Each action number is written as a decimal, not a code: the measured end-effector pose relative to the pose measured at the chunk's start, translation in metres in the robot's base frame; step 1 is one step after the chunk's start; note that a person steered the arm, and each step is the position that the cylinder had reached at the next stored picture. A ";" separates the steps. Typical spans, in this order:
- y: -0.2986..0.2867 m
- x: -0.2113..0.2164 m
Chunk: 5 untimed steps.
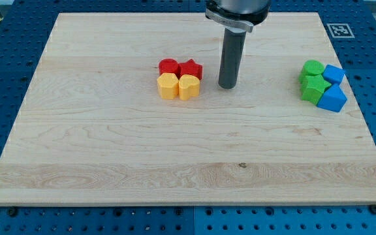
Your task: Push the red star slightly into the red circle
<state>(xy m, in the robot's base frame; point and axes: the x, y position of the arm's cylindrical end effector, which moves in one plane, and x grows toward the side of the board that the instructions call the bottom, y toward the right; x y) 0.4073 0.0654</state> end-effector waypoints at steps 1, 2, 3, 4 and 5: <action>-0.007 -0.008; -0.012 -0.020; -0.025 -0.030; -0.037 -0.038; -0.053 -0.042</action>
<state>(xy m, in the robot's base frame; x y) 0.3650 0.0127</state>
